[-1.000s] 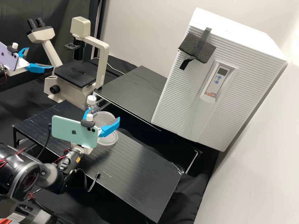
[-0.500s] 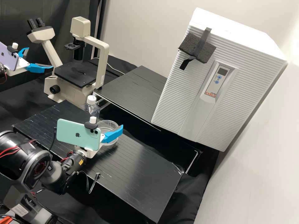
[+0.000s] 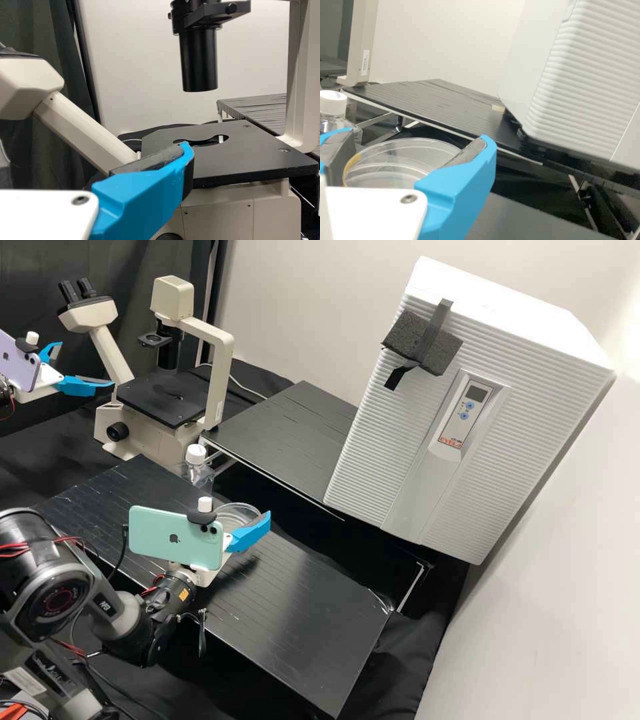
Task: Close the petri dish lid.
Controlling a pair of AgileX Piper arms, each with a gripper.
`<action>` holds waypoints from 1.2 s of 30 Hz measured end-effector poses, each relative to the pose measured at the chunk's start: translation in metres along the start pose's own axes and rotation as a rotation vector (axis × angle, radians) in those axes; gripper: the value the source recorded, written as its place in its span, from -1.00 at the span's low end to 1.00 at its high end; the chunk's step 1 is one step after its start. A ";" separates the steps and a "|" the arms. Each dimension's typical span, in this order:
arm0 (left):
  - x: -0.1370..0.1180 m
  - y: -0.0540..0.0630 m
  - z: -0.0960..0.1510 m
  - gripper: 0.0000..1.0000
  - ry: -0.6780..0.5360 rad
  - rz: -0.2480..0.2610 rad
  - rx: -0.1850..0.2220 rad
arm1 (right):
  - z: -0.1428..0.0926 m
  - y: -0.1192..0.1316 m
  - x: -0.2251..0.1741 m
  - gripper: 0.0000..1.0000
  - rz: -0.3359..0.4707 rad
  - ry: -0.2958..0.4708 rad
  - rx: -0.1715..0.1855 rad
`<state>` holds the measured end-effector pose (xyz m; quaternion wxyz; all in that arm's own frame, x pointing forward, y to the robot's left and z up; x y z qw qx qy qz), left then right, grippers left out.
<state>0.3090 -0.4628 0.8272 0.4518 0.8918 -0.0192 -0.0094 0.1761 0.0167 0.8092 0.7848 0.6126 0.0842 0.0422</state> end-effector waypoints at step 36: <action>0.000 0.000 0.000 1.00 0.000 0.000 0.000 | 0.008 -0.001 -0.005 -1.00 -0.060 0.036 0.065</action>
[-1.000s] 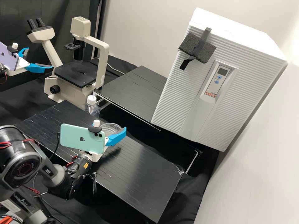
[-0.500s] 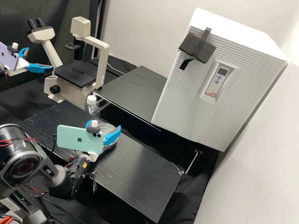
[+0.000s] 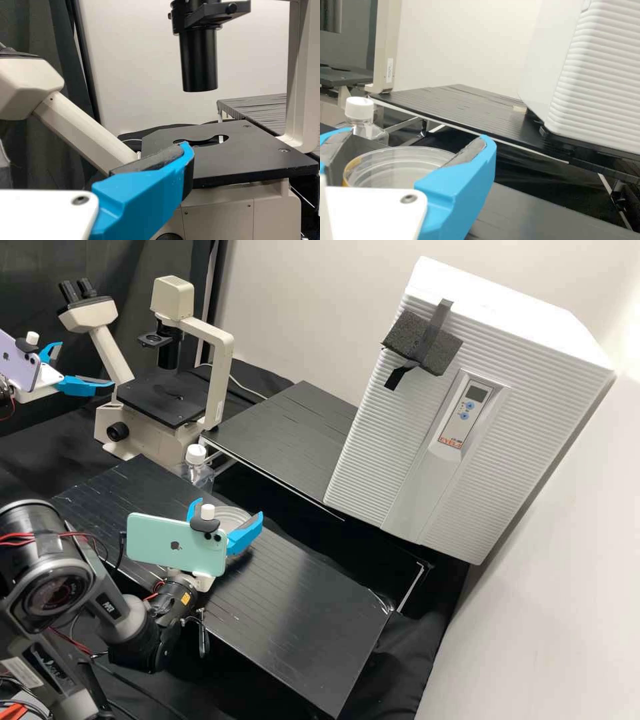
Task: Close the petri dish lid.
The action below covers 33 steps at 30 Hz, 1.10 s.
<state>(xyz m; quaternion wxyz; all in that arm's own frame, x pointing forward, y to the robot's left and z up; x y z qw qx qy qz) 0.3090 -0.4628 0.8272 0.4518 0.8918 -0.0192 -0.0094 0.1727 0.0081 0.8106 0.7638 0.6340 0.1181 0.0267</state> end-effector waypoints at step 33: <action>0.000 0.000 0.000 1.00 0.000 0.000 0.000 | -0.004 0.020 -0.024 1.00 0.028 -0.006 0.093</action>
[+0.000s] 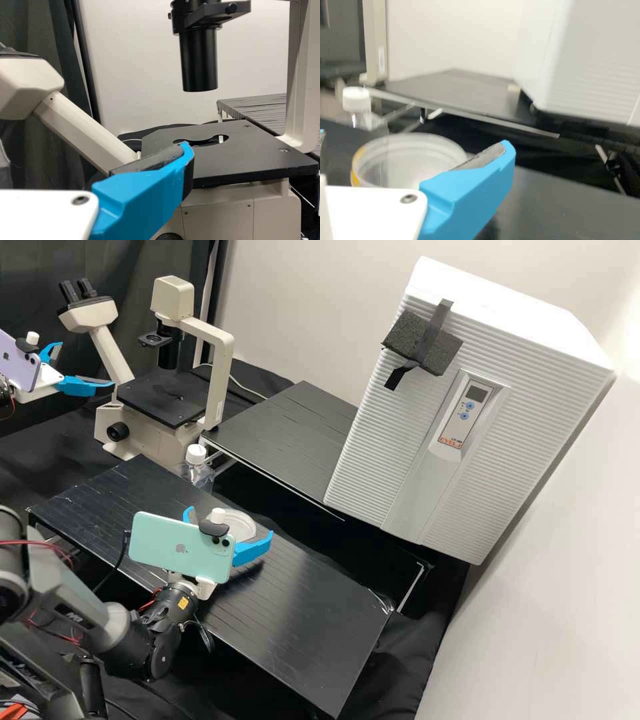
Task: Close the petri dish lid.
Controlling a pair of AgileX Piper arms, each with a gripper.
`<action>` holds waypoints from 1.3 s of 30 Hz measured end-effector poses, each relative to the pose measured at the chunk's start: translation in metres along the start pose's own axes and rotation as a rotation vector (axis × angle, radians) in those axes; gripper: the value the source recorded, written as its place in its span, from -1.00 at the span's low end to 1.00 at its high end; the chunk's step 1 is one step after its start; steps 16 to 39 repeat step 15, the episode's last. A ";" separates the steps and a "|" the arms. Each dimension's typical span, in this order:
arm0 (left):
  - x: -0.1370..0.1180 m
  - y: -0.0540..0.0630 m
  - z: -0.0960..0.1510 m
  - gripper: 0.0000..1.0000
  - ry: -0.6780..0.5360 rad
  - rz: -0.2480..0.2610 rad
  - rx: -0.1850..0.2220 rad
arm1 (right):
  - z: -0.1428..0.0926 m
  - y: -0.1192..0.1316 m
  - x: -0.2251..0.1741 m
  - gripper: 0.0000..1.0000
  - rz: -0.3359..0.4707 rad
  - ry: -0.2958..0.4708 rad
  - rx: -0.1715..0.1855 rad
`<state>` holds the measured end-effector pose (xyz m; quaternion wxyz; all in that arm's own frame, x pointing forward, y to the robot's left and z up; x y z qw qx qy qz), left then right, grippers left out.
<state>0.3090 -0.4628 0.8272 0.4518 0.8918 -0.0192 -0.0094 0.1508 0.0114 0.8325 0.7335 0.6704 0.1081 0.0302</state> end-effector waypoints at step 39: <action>0.000 0.000 0.000 1.00 0.000 0.000 0.000 | -0.010 0.020 -0.008 1.00 0.201 0.013 0.139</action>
